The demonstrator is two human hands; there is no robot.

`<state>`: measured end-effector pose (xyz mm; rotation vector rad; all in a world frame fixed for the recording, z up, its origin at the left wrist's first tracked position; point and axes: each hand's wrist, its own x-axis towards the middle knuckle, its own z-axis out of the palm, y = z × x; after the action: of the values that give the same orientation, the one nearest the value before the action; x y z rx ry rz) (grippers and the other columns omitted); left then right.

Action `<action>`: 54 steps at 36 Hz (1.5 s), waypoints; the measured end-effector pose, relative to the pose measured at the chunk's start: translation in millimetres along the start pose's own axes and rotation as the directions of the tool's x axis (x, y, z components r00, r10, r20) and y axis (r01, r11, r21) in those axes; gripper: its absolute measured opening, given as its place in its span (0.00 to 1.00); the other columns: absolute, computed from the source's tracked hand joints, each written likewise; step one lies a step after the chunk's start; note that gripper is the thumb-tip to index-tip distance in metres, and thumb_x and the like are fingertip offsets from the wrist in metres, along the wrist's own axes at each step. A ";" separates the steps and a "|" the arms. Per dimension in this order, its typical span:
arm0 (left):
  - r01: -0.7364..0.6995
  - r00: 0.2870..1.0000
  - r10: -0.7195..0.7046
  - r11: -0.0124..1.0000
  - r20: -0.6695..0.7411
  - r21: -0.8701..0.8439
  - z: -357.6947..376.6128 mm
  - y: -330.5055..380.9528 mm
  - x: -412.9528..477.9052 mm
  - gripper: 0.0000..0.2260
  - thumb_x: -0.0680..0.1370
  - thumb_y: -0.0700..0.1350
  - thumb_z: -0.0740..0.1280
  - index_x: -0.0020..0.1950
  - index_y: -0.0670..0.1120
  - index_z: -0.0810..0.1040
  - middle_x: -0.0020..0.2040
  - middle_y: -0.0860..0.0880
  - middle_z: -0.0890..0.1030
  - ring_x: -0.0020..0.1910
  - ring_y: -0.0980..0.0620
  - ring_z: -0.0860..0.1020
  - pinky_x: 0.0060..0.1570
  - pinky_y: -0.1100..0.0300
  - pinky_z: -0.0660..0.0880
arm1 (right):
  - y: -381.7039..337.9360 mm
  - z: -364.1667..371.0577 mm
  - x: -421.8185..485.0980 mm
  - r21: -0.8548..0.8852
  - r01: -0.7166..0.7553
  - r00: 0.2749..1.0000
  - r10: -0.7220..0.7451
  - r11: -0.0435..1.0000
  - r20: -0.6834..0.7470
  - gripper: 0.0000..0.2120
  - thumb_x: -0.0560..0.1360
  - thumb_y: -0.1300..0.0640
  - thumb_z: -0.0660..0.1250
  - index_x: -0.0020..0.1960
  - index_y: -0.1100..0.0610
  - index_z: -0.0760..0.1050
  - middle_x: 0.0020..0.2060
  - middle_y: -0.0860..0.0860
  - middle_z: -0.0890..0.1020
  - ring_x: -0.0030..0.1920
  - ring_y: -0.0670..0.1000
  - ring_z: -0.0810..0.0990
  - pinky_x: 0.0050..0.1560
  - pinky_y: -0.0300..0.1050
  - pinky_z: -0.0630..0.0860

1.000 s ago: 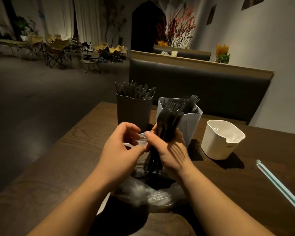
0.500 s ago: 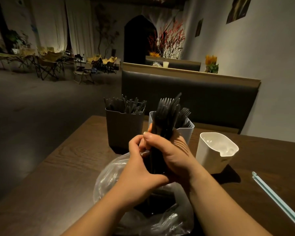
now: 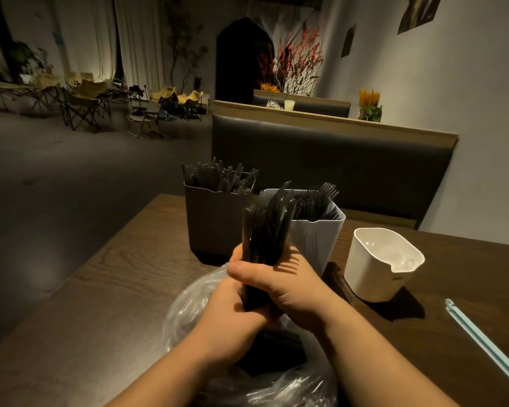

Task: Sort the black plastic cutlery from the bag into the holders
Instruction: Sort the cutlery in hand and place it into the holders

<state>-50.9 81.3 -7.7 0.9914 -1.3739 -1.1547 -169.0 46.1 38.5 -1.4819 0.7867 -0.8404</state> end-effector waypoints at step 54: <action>0.185 0.951 -0.064 0.901 -0.301 0.393 8.2 -12.0 -1.0 0.15 0.69 0.45 0.78 0.48 0.58 0.77 0.42 0.59 0.82 0.44 0.65 0.79 0.41 0.65 0.75 | -43.2 -19.4 -7.7 -0.470 0.176 0.843 -0.378 0.865 -0.381 0.12 0.72 0.61 0.76 0.49 0.50 0.76 0.45 0.47 0.80 0.46 0.51 0.84 0.36 0.45 0.84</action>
<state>-59.3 81.0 -19.6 1.5110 -1.3645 -0.7789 -189.4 45.9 81.9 -1.8376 1.1767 -1.3505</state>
